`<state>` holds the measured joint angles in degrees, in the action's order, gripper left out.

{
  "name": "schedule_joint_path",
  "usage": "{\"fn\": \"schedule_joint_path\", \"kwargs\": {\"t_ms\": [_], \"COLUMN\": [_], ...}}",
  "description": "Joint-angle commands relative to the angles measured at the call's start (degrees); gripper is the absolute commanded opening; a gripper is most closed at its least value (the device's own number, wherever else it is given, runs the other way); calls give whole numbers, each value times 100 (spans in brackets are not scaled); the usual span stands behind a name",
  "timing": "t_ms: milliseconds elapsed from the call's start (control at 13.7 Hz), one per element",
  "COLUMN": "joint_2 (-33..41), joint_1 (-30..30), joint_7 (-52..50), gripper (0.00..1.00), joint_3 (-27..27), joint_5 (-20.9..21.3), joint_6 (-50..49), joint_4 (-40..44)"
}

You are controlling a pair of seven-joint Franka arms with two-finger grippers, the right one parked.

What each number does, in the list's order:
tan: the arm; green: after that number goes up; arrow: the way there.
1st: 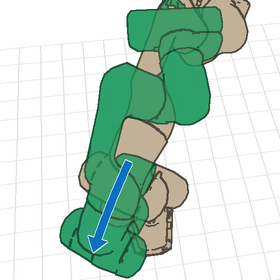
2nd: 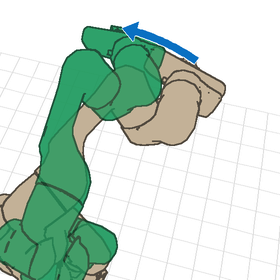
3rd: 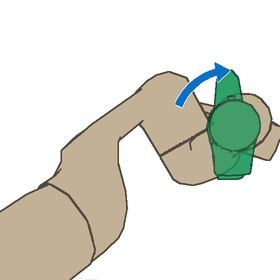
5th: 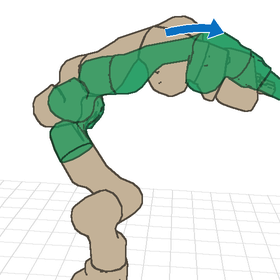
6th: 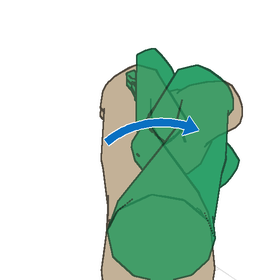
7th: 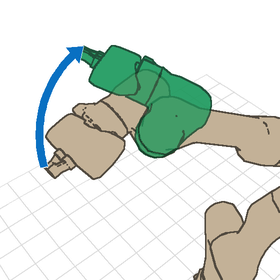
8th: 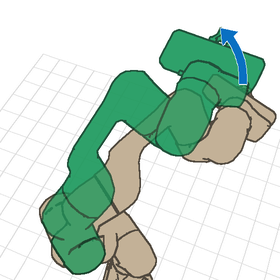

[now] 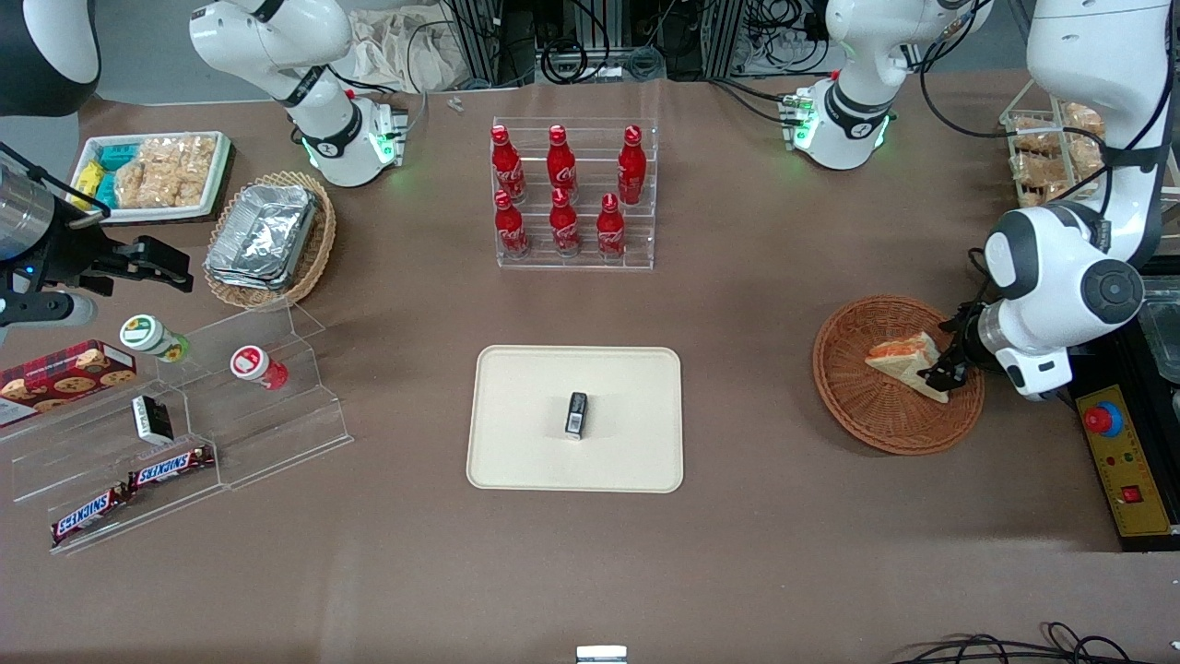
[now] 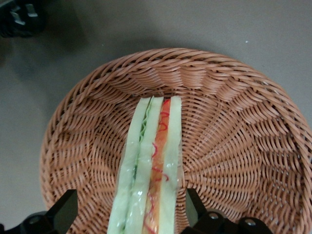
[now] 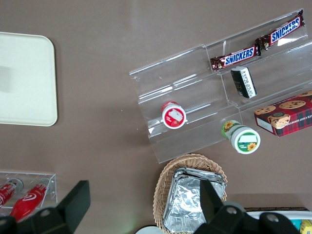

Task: Place sandwich from basket to tray
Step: 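Lower the left gripper over the triangular sandwich and close on it, then lift the sandwich and carry it with the left gripper to the white tray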

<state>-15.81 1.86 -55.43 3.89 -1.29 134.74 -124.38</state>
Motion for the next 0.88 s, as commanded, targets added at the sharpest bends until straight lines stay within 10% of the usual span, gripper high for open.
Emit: {"fn": "schedule_joint_path", "kwargs": {"t_ms": [0,73,220,805], "joint_2": [-177,-203,-160,622], "joint_1": [-46,-46,-28,-212], "joint_7": [-293,-302,-310,250], "gripper": [100,96,0,0], "joint_3": [-20,-20,-20,-256], "joint_5": [15,15,6,-152], "joint_6": [456,457,448,-1542], "joint_4": [-157,-148,-148,1070]}}
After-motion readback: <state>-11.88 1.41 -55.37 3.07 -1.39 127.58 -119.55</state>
